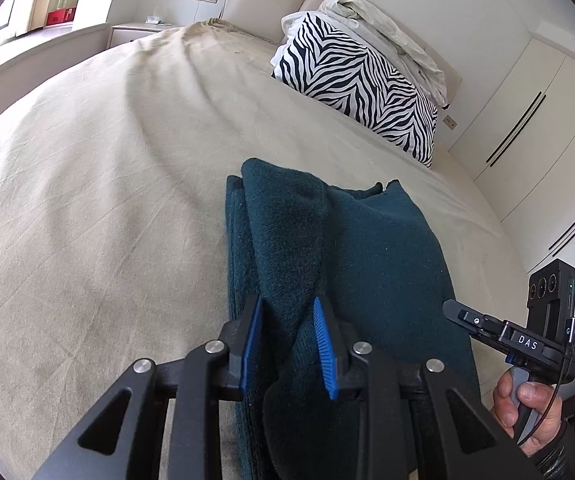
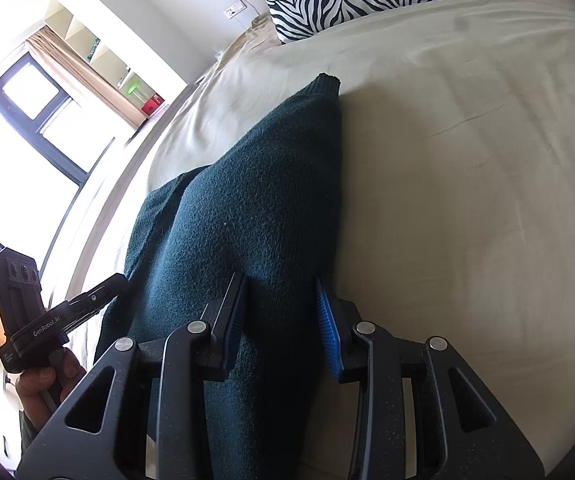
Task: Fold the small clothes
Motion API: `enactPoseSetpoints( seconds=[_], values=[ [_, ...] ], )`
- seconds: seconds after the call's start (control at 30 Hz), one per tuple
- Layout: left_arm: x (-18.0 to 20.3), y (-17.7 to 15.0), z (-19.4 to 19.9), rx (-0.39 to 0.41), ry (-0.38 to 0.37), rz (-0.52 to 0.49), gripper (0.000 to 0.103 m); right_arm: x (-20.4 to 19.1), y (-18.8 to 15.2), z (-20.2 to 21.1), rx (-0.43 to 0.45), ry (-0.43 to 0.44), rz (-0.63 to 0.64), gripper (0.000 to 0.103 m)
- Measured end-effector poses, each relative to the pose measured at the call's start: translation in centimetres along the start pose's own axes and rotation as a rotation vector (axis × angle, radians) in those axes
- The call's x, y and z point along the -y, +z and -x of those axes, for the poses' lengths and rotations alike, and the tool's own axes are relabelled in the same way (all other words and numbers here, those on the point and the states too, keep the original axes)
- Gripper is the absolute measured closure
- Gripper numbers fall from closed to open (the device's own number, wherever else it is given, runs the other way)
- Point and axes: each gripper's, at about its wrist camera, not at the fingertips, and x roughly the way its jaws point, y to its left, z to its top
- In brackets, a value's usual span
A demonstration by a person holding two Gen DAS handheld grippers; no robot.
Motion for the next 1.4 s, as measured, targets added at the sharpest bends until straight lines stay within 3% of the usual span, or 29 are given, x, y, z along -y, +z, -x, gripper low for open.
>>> enactPoseSetpoints(
  seconds=[0.1, 0.23, 0.47, 0.57, 0.7, 0.77, 0.87, 0.93, 1.0, 1.07, 1.2, 1.27, 1.33, 1.4],
  values=[
    [-0.1, 0.0, -0.4, -0.005, -0.007, 0.001, 0.075, 0.0, 0.0, 0.0, 0.001, 0.000, -0.001, 0.071],
    [-0.1, 0.2, -1.0, -0.015, -0.006, -0.007, 0.091, -0.1, -0.1, -0.1, 0.006, -0.008, 0.001, 0.071],
    [-2.4, 0.9, 0.8, 0.051, -0.070, 0.122, 0.093, -1.9, 0.1, 1.3, 0.048, -0.093, 0.061, 0.085],
    [-3.3, 1.0, 1.1, 0.080, -0.023, 0.141, 0.099, -2.2, 0.2, 1.6, 0.056, -0.114, 0.072, 0.090],
    [-3.4, 0.2, -0.7, 0.030, 0.017, 0.127, 0.098, -1.8, 0.1, 0.4, 0.014, -0.104, 0.063, 0.089],
    [-3.2, 0.3, 0.0, 0.053, 0.035, 0.128, 0.096, -1.6, 0.3, 0.7, 0.003, -0.092, 0.048, 0.086],
    [-2.5, 0.6, 2.7, 0.161, 0.159, 0.080, 0.094, -1.3, 0.4, 2.1, 0.019, -0.071, 0.008, 0.085],
    [-2.0, 0.7, 4.5, 0.223, 0.148, 0.071, 0.094, -1.8, 0.4, 3.5, 0.073, -0.073, 0.020, 0.085],
    [-0.7, 0.8, 5.5, 0.262, 0.080, 0.026, 0.094, -2.5, 0.7, 4.4, 0.113, -0.044, 0.025, 0.085],
    [0.9, 0.9, 5.0, 0.250, 0.017, -0.029, 0.088, -3.5, 1.5, 4.2, 0.111, 0.019, 0.035, 0.085],
    [1.6, 0.3, 0.8, 0.096, 0.106, -0.079, 0.085, -4.7, 3.5, 0.7, 0.026, 0.092, 0.024, 0.085],
    [0.4, -0.4, -1.5, 0.021, 0.148, -0.063, 0.081, -4.2, 4.3, -2.0, -0.019, 0.071, 0.005, 0.086],
    [-0.7, -0.5, -2.3, 0.006, 0.168, -0.027, 0.055, -3.0, 4.5, -4.3, -0.052, 0.050, -0.030, 0.095],
    [-1.5, -0.5, -2.3, -0.003, 0.132, 0.011, 0.054, -1.4, 4.5, -4.5, -0.034, 0.081, -0.083, 0.103]
  ],
)
